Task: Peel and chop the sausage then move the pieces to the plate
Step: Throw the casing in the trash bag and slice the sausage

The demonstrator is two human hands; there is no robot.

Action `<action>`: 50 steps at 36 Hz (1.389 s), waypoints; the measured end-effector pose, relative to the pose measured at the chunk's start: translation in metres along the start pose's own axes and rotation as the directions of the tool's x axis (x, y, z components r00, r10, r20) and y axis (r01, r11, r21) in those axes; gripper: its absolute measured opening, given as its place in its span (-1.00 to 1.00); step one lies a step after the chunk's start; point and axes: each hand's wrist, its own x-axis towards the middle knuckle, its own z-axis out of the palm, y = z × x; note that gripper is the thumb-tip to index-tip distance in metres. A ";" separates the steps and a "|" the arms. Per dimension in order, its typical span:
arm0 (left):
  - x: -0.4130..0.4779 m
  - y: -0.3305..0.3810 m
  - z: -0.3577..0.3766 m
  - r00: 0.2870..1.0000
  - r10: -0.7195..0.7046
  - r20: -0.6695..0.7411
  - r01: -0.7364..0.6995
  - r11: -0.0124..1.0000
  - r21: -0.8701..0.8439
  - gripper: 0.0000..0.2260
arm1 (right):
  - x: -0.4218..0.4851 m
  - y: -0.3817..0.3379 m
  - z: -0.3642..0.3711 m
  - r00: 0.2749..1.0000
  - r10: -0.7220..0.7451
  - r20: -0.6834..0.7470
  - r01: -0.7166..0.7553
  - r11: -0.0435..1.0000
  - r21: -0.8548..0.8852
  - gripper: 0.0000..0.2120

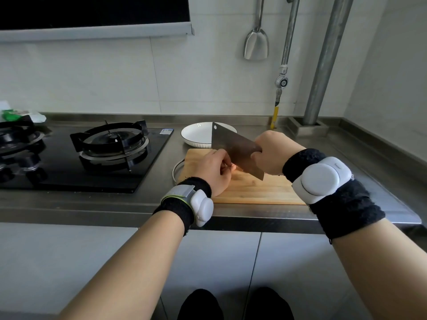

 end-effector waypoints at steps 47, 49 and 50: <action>-0.001 0.005 -0.003 0.998 -0.059 0.006 0.059 0.998 0.002 -0.88 | -0.005 -0.011 0.005 0.993 0.049 0.104 -0.050 0.999 0.005 -0.79; -0.001 0.004 -0.004 0.996 -0.087 0.004 0.088 0.996 -0.004 -0.89 | -0.005 -0.010 0.005 0.993 0.046 0.111 -0.047 0.999 0.009 -0.79; -0.001 0.004 -0.004 0.995 -0.098 0.010 0.098 0.995 -0.006 -0.90 | -0.006 -0.010 0.004 0.993 0.045 0.111 -0.047 0.999 0.009 -0.79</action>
